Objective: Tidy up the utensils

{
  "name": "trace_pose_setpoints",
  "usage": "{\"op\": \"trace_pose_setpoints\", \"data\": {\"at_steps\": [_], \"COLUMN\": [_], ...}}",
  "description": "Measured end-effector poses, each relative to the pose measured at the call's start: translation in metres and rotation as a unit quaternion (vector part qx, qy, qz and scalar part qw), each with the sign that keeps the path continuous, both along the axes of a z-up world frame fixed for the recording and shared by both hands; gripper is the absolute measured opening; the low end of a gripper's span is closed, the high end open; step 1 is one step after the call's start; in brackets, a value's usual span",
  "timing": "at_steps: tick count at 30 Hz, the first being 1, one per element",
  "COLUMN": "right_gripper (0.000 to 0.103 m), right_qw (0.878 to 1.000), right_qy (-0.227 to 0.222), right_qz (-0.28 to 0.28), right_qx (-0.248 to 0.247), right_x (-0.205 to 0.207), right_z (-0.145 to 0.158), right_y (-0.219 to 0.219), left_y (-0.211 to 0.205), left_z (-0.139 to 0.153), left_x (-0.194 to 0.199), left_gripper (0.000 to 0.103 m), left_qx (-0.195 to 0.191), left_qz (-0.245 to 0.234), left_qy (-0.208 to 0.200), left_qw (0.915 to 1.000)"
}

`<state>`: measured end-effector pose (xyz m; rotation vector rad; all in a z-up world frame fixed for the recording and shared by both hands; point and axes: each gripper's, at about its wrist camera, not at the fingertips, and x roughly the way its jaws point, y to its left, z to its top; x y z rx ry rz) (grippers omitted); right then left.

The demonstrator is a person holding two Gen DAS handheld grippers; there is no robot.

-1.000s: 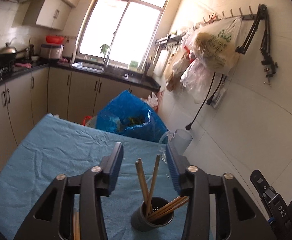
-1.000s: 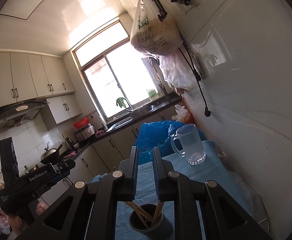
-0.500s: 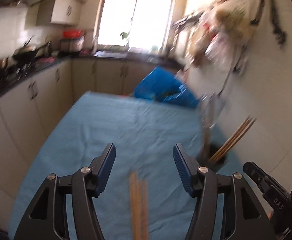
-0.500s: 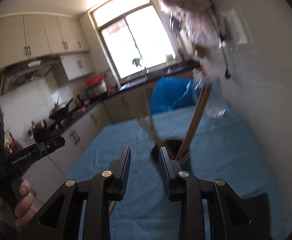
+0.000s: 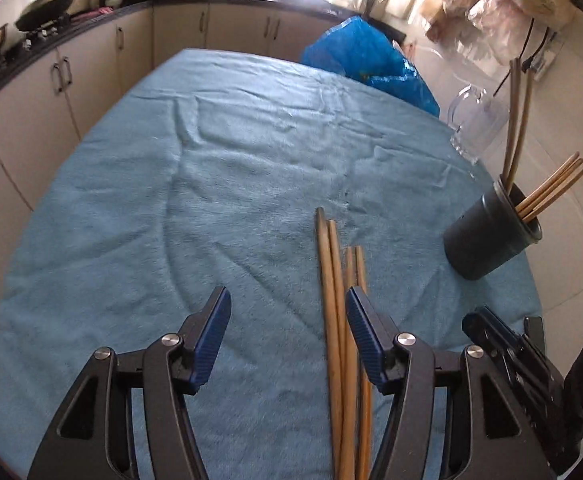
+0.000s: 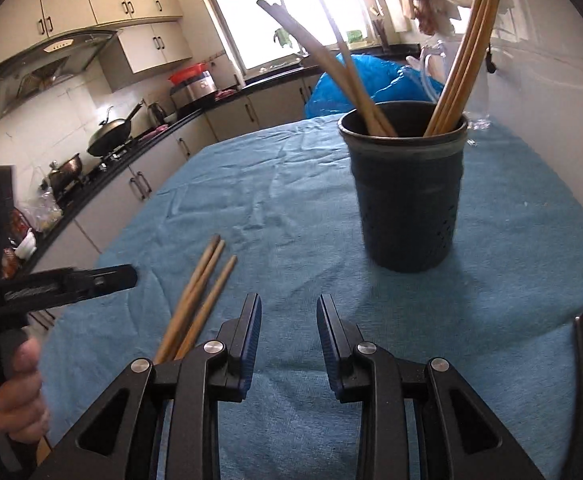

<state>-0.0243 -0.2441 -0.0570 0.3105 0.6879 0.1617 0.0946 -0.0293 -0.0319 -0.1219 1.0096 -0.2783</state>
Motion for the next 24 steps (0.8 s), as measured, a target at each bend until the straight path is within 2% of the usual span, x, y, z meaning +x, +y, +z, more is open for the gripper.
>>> {"op": "trace_pose_setpoints", "data": {"at_steps": [5, 8, 11, 15, 17, 20, 24], "right_gripper": [0.031, 0.031, 0.031, 0.031, 0.031, 0.031, 0.031], "right_qw": [0.999, 1.000, 0.999, 0.999, 0.999, 0.999, 0.999], "right_qy": [0.022, 0.019, 0.020, 0.021, 0.022, 0.021, 0.037], "right_qz": [0.009, 0.011, 0.013, 0.016, 0.016, 0.016, 0.024], "right_qx": [0.021, 0.022, 0.023, 0.027, 0.029, 0.030, 0.024], "right_x": [0.007, 0.007, 0.009, 0.006, 0.007, 0.006, 0.009], "right_z": [-0.007, -0.006, -0.007, -0.007, -0.007, -0.007, -0.009], "right_y": [0.000, 0.001, 0.003, 0.001, 0.000, -0.001, 0.002], "left_y": [-0.018, -0.028, -0.037, -0.035, -0.026, 0.001, 0.041], "left_z": [-0.015, -0.025, -0.027, -0.027, -0.027, -0.026, -0.026], "left_x": [0.038, 0.057, 0.062, 0.062, 0.061, 0.053, 0.036], "left_gripper": [0.053, 0.040, 0.038, 0.027, 0.023, 0.023, 0.023], "left_qx": [0.021, 0.014, 0.030, 0.045, 0.050, 0.059, 0.043], "left_qz": [-0.009, -0.019, -0.025, -0.014, -0.003, 0.028, 0.048], "left_qy": [0.026, 0.050, 0.042, 0.037, 0.041, 0.042, 0.040], "left_qw": [0.9994, 0.9985, 0.9983, 0.9982, 0.9979, 0.9970, 0.9971]}}
